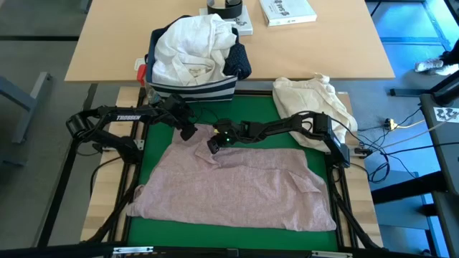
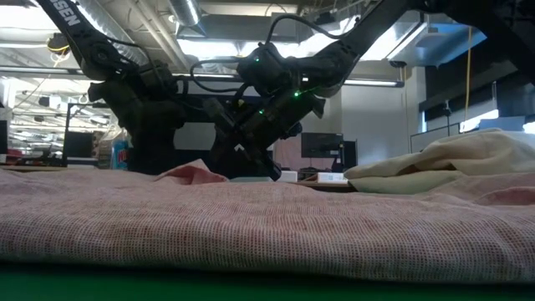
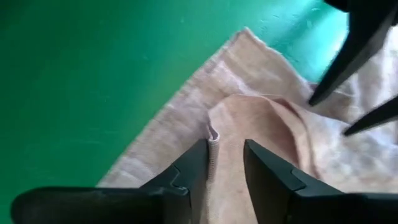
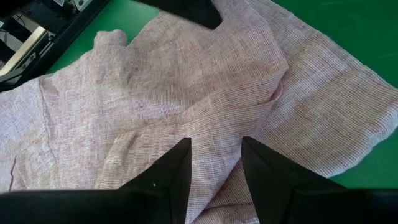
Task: Fold laundry
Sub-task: Fold the red polo
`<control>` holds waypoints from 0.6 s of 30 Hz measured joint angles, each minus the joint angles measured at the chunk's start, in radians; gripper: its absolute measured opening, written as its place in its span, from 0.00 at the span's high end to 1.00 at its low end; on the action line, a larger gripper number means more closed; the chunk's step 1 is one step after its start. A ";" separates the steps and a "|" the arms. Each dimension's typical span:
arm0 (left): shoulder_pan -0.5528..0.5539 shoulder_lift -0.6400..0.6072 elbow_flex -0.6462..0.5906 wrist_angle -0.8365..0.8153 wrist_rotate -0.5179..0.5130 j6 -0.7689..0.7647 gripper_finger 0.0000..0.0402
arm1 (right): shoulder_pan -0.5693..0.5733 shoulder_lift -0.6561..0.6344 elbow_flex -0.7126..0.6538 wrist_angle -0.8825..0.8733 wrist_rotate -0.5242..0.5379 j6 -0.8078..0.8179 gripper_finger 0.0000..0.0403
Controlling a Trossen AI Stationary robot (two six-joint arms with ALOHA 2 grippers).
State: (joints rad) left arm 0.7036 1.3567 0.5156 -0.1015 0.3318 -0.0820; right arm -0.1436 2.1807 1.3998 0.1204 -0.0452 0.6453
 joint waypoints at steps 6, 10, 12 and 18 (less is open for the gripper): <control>0.000 0.000 0.000 0.000 -0.027 0.048 0.92 | -0.001 -0.003 -0.001 -0.024 -0.031 -0.058 0.65; 0.000 0.000 0.000 -0.004 -0.079 0.087 0.99 | 0.000 -0.046 0.010 -0.151 -0.091 -0.148 0.65; 0.000 -0.001 0.000 -0.015 -0.106 0.093 0.99 | 0.006 -0.077 0.019 -0.266 -0.101 -0.240 0.65; 0.001 -0.053 0.000 -0.045 -0.114 0.092 1.00 | 0.024 -0.130 0.021 -0.484 -0.136 -0.466 0.65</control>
State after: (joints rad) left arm 0.7046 1.3038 0.5152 -0.1468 0.2182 0.0105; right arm -0.1201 2.0504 1.4212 -0.3637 -0.1817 0.1789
